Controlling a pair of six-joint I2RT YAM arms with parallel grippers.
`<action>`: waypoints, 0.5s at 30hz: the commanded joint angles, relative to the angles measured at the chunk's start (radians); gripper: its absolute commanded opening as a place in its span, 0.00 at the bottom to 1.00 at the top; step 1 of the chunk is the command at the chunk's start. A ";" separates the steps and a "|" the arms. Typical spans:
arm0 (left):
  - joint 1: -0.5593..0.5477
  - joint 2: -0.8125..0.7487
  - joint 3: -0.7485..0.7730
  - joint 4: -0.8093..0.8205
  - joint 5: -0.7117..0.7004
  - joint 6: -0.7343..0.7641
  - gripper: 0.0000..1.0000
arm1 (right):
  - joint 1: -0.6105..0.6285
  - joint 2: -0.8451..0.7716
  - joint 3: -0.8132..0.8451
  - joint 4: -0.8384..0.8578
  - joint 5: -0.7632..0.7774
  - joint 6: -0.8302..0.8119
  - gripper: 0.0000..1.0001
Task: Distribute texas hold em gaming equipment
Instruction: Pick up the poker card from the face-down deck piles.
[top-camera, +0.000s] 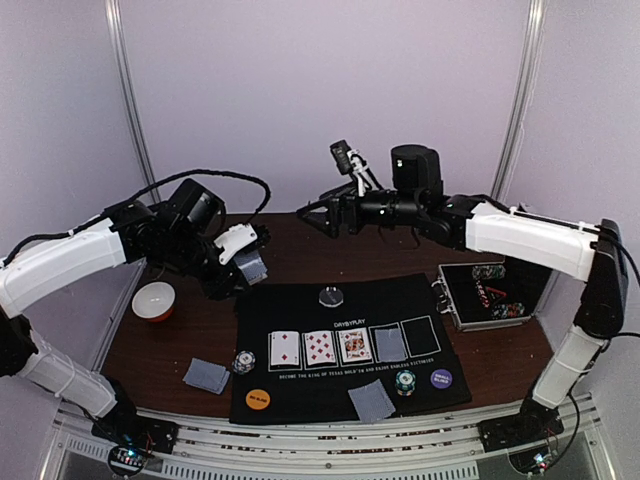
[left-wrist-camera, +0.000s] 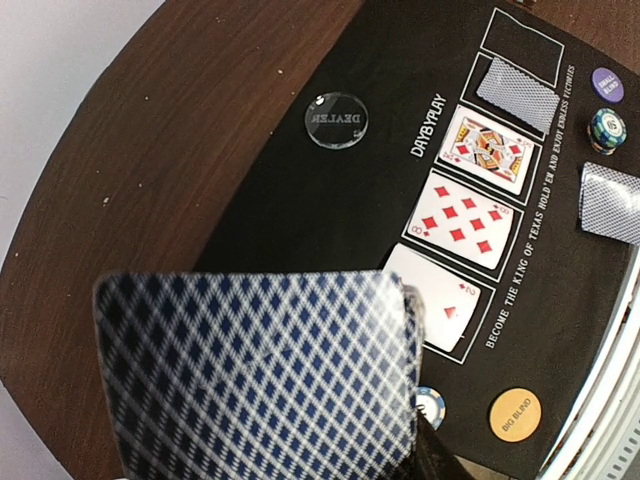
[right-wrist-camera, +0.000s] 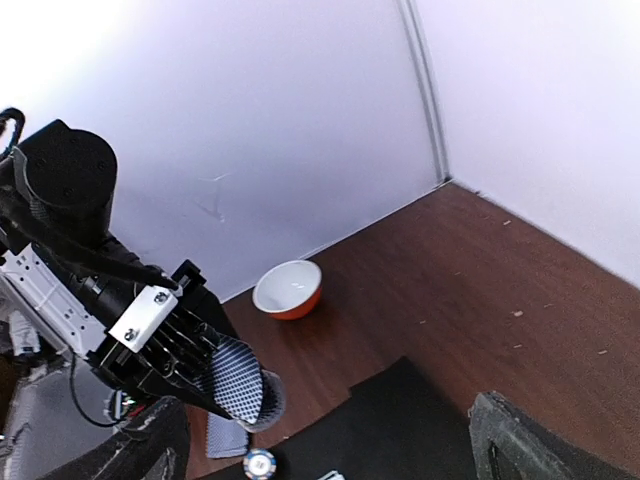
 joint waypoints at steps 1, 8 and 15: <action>0.002 -0.027 0.009 0.036 0.019 0.014 0.41 | 0.041 0.144 0.016 0.184 -0.206 0.266 0.99; 0.002 -0.032 0.008 0.038 0.031 0.017 0.41 | 0.086 0.266 0.066 0.295 -0.267 0.335 0.96; 0.001 -0.027 0.006 0.041 0.040 0.020 0.41 | 0.142 0.356 0.148 0.189 -0.196 0.251 0.93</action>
